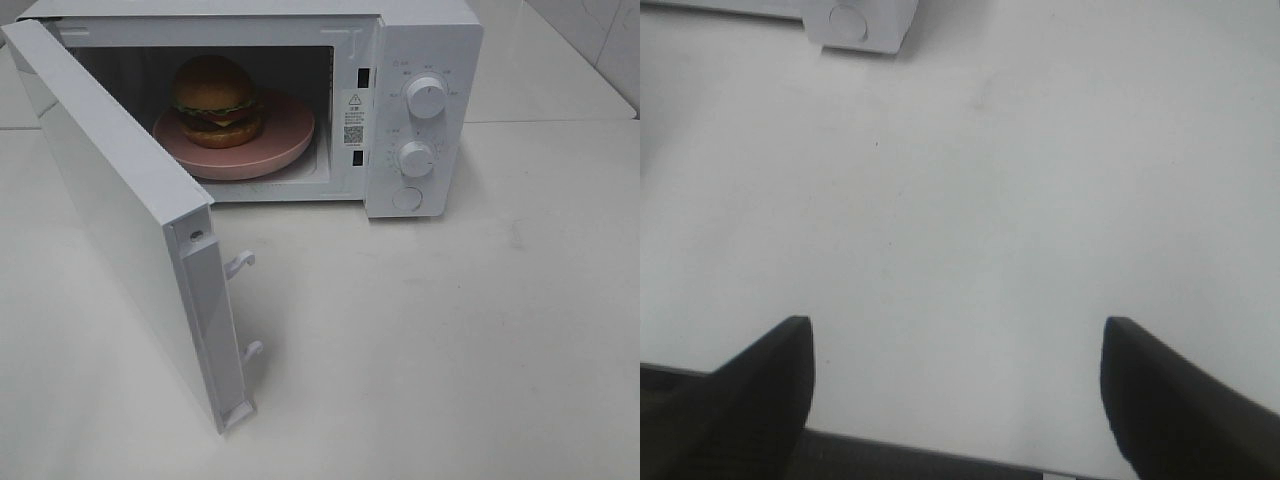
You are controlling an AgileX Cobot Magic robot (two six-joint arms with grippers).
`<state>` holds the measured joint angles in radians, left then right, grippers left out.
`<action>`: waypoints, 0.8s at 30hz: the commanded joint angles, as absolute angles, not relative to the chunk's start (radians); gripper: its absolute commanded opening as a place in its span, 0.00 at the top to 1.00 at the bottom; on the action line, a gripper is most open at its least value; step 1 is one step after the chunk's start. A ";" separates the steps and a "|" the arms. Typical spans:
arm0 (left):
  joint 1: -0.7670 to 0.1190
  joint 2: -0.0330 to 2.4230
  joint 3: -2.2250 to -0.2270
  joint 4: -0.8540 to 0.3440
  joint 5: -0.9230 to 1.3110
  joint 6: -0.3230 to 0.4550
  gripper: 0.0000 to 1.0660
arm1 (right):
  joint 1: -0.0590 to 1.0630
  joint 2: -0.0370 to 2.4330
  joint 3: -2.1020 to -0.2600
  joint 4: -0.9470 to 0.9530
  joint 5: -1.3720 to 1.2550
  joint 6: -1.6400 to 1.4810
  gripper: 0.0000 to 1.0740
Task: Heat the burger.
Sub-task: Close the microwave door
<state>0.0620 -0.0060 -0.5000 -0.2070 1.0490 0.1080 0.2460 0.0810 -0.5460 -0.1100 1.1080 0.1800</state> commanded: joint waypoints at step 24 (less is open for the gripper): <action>0.067 -0.030 -0.498 -0.210 1.035 0.104 0.04 | 0.085 -0.029 -0.506 -0.038 1.036 0.100 0.29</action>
